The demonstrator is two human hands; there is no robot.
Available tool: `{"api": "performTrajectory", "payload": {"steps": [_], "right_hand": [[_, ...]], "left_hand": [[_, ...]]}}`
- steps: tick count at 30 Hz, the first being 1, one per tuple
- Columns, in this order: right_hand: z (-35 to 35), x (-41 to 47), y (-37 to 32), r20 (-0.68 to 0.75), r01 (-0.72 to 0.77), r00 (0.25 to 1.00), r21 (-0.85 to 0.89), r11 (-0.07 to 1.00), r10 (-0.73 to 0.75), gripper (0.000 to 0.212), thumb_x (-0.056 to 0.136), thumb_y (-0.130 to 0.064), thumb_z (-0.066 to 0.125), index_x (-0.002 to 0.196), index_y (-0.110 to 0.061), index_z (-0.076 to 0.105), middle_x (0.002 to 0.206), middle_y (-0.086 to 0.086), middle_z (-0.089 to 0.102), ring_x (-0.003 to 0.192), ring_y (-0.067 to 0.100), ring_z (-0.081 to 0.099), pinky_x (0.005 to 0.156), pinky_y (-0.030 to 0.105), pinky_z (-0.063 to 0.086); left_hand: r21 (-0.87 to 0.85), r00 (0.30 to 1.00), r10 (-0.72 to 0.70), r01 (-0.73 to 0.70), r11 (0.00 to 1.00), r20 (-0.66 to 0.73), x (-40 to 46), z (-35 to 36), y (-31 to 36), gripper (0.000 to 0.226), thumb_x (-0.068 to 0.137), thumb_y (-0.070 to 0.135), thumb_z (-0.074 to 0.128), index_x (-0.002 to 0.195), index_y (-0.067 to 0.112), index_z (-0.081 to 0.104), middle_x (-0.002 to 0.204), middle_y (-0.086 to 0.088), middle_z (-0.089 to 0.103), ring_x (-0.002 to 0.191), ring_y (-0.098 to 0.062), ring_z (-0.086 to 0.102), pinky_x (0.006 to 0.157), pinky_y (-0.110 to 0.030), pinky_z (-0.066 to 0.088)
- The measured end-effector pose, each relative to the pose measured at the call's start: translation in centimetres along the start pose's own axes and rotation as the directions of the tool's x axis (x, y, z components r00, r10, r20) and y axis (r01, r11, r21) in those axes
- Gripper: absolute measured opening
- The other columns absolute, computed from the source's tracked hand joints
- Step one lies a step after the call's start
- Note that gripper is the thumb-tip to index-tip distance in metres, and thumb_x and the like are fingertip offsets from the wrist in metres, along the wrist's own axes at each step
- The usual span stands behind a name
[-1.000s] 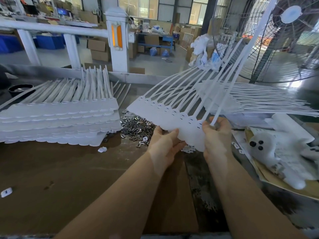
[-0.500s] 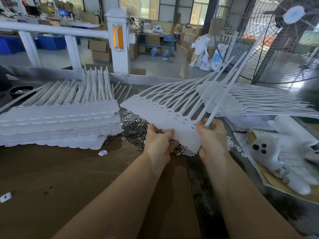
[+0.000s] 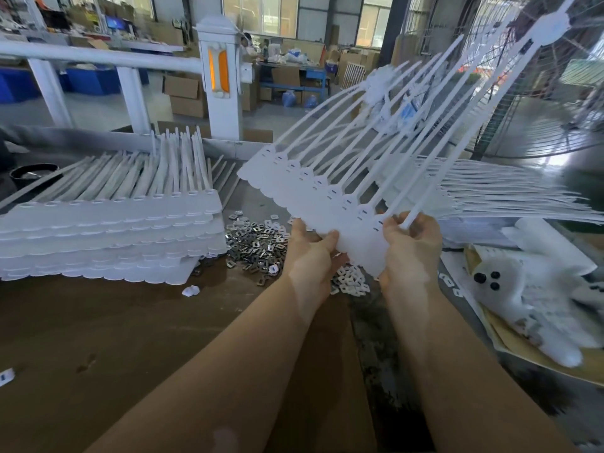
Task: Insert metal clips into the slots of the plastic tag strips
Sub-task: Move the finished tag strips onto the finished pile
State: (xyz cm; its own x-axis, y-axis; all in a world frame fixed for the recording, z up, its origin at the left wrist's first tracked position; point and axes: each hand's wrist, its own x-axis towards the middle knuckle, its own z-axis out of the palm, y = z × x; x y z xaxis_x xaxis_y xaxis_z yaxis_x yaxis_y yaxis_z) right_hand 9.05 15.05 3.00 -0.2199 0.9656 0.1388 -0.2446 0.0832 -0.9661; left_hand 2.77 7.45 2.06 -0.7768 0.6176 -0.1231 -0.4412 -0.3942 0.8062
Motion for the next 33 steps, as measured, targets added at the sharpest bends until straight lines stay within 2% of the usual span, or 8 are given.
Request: {"api": "performTrajectory", "payload": {"steps": [3, 6, 10, 13, 20, 24, 29, 33], "right_hand": [[-0.3, 0.0, 0.0, -0.045, 0.032, 0.998, 0.001, 0.999, -0.032, 0.025, 0.088, -0.006, 0.06, 0.079, -0.027, 0.049, 0.077, -0.005, 0.054, 0.064, 0.004, 0.051, 0.051, 0.005, 0.041], [-0.4, -0.1, -0.3, -0.054, 0.077, 0.995, -0.026, 0.997, -0.079, 0.025, 0.088, -0.008, 0.059, 0.078, -0.028, 0.048, 0.076, -0.004, 0.05, 0.062, 0.006, 0.048, 0.048, 0.005, 0.039], [-0.2, -0.3, -0.9, -0.022, 0.127, 0.992, -0.005, 0.992, -0.128, 0.024, 0.088, -0.009, 0.059, 0.079, -0.028, 0.048, 0.079, -0.002, 0.051, 0.065, 0.005, 0.05, 0.054, 0.007, 0.041], [0.1, -0.6, -1.6, -0.011, 0.149, 0.989, 0.043, 0.988, -0.149, 0.024, 0.088, -0.009, 0.059, 0.08, -0.028, 0.048, 0.081, -0.001, 0.053, 0.068, 0.007, 0.053, 0.063, 0.017, 0.045], [0.7, -1.3, -3.1, -0.006, 0.209, 0.977, 0.174, 0.962, -0.212, 0.025, 0.089, -0.004, 0.059, 0.081, -0.025, 0.048, 0.076, -0.006, 0.055, 0.061, -0.004, 0.055, 0.063, 0.01, 0.045], [0.9, -1.4, -3.3, -0.015, 0.186, 0.982, 0.203, 0.961, -0.187, 0.025, 0.088, -0.003, 0.059, 0.081, -0.023, 0.047, 0.076, -0.006, 0.055, 0.059, -0.006, 0.055, 0.063, 0.009, 0.045], [1.1, -1.6, -3.0, -0.065, 0.113, 0.992, 0.158, 0.981, -0.104, 0.026, 0.087, -0.003, 0.061, 0.079, -0.025, 0.049, 0.075, -0.007, 0.052, 0.056, -0.007, 0.055, 0.057, 0.007, 0.044], [0.9, -1.5, -2.4, -0.072, 0.0, 0.997, 0.122, 0.993, 0.009, 0.023, 0.087, -0.006, 0.061, 0.082, -0.024, 0.049, 0.078, -0.007, 0.054, 0.071, 0.009, 0.057, 0.069, 0.023, 0.049]], "left_hand": [[0.008, 0.998, 0.009, -0.01, 1.0, 0.069, -0.3, 0.5, -0.5, 0.034, 0.095, -0.007, 0.041, 0.115, 0.02, 0.048, 0.094, -0.003, 0.061, 0.075, -0.013, 0.061, 0.063, -0.028, 0.056], [0.01, 0.993, -0.011, 0.01, 1.0, 0.118, -0.8, 0.9, -0.9, 0.034, 0.096, -0.005, 0.039, 0.118, 0.019, 0.049, 0.097, -0.006, 0.062, 0.074, -0.016, 0.063, 0.062, -0.027, 0.057], [-0.004, 0.994, 0.034, -0.034, 0.999, 0.107, -0.9, 1.2, -0.8, 0.029, 0.096, -0.005, 0.04, 0.106, 0.02, 0.051, 0.084, 0.001, 0.062, 0.064, -0.011, 0.063, 0.056, -0.024, 0.055], [-0.01, 0.99, 0.087, -0.086, 0.996, 0.111, -1.0, 1.5, -0.3, 0.029, 0.096, -0.006, 0.041, 0.11, 0.018, 0.051, 0.079, 0.004, 0.062, 0.066, -0.011, 0.065, 0.056, -0.023, 0.054], [0.004, 0.979, 0.158, -0.16, 0.987, 0.13, -1.4, 1.8, 0.9, 0.032, 0.095, -0.005, 0.042, 0.099, 0.024, 0.054, 0.083, 0.003, 0.064, 0.069, -0.012, 0.063, 0.058, -0.023, 0.055], [0.028, 0.978, 0.163, -0.168, 0.985, 0.133, -1.5, 1.9, 1.3, 0.03, 0.095, -0.006, 0.041, 0.099, 0.022, 0.054, 0.082, 0.003, 0.063, 0.062, -0.008, 0.064, 0.054, -0.022, 0.054], [0.086, 0.987, 0.137, -0.144, 0.986, 0.08, -1.6, 1.5, 1.3, 0.028, 0.093, -0.007, 0.044, 0.097, 0.019, 0.055, 0.087, -0.002, 0.063, 0.073, -0.019, 0.061, 0.057, -0.024, 0.056], [0.14, 0.994, 0.097, -0.103, 0.985, 0.052, -1.5, 1.1, 1.3, 0.028, 0.093, -0.009, 0.043, 0.095, 0.016, 0.055, 0.095, -0.011, 0.062, 0.08, -0.026, 0.058, 0.058, -0.028, 0.057]]}}
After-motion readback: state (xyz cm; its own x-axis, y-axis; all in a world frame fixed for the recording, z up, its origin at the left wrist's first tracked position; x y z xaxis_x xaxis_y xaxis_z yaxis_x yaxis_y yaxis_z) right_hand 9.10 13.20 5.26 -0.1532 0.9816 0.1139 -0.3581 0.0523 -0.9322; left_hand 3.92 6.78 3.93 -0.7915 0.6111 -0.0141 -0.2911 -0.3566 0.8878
